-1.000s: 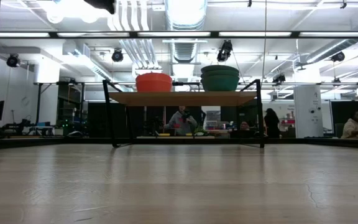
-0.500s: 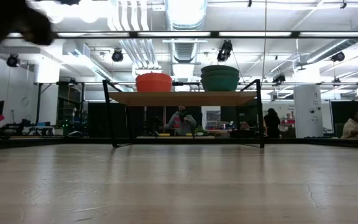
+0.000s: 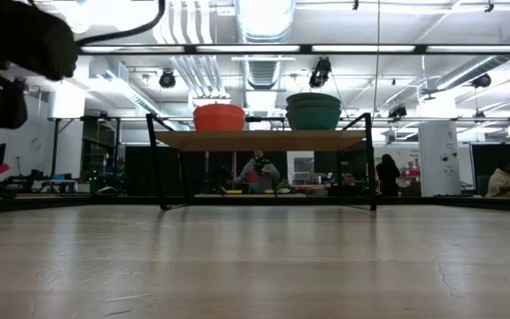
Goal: Pick & Place Mini bowls
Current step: Stack the orange bowl on top of the orange bowls on the shelf
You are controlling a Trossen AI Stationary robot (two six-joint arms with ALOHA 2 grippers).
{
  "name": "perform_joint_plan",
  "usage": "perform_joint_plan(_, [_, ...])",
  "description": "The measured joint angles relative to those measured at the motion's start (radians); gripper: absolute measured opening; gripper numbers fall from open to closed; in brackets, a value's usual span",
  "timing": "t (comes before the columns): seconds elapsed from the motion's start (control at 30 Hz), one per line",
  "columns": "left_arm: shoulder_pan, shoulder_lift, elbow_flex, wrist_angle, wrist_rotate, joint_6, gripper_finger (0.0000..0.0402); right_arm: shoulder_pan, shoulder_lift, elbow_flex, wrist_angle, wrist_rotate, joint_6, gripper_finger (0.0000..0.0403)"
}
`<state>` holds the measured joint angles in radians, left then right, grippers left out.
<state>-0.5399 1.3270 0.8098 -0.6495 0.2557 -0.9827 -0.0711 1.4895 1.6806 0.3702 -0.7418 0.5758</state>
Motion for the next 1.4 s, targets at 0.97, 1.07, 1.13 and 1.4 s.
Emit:
perform_joint_plan(0.97, [0.005, 0.002, -0.174, 0.266, -0.096, -0.043, 0.0008, -0.002, 0.000, 0.000, 0.000, 0.009, 0.000, 0.0224])
perform_joint_plan(1.07, [0.017, 0.002, -0.174, 0.265, -0.099, -0.036, 0.0003, -0.002, 0.000, 0.000, 0.000, 0.011, 0.000, 0.0224])
perform_joint_plan(1.13, [0.031, -0.003, -0.175, 0.265, -0.090, -0.036, 0.0002, -0.002, 0.000, 0.000, 0.000, 0.011, 0.000, 0.0224])
perform_joint_plan(1.4, [0.129, -0.095, -0.147, 0.234, -0.027, -0.033, 0.0001, -0.006, 0.000, 0.000, 0.000, 0.011, 0.000, 0.0224])
